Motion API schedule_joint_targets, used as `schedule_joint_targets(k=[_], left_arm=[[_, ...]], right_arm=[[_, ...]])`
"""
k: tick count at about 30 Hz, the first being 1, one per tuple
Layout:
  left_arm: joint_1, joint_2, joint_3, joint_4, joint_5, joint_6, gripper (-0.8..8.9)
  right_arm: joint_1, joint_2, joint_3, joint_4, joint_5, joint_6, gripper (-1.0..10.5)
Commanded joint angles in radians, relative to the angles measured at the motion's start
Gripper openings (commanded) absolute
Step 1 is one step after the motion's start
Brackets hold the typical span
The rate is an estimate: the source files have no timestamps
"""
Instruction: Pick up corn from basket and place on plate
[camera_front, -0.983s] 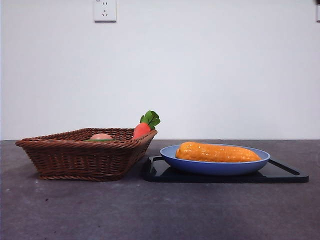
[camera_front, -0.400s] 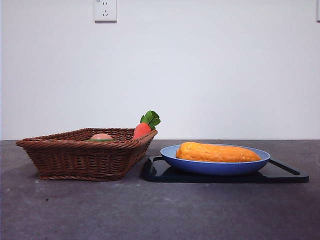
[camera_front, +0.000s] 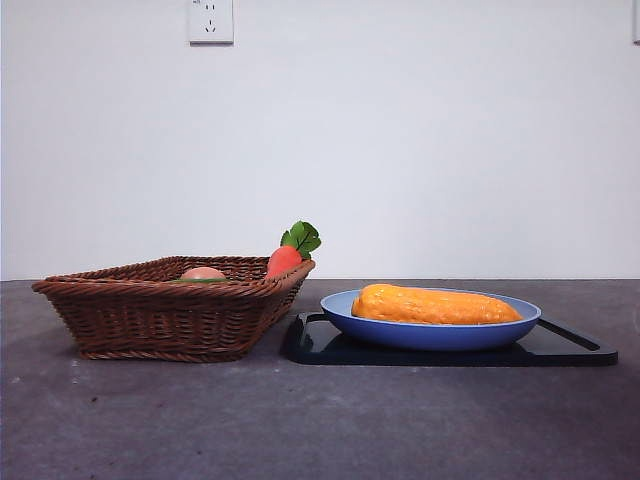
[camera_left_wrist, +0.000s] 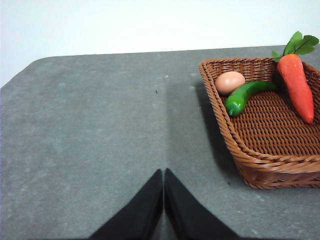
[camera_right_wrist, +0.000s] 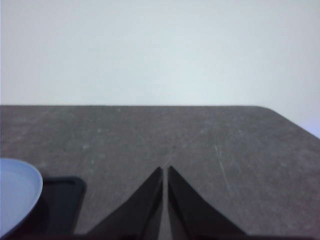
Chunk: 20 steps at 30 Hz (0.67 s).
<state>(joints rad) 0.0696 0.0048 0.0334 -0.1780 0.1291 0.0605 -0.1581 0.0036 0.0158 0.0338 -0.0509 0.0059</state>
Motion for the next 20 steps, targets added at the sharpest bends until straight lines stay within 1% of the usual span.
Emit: schedule_joint_targets(k=[1, 10, 20], left_arm=[[0.002, -0.002, -0.023, -0.015, 0.001, -0.002, 0.03], [0.002, -0.002, -0.023, -0.015, 0.001, -0.002, 0.03], [0.002, -0.002, -0.023, -0.015, 0.001, -0.002, 0.03]], right_arm=[[-0.001, 0.0, -0.006, -0.029, 0.005, 0.013, 0.0], [-0.001, 0.0, -0.006, -0.204, 0.006, 0.013, 0.0], [-0.001, 0.0, -0.005, -0.188, 0.007, 0.013, 0.0]])
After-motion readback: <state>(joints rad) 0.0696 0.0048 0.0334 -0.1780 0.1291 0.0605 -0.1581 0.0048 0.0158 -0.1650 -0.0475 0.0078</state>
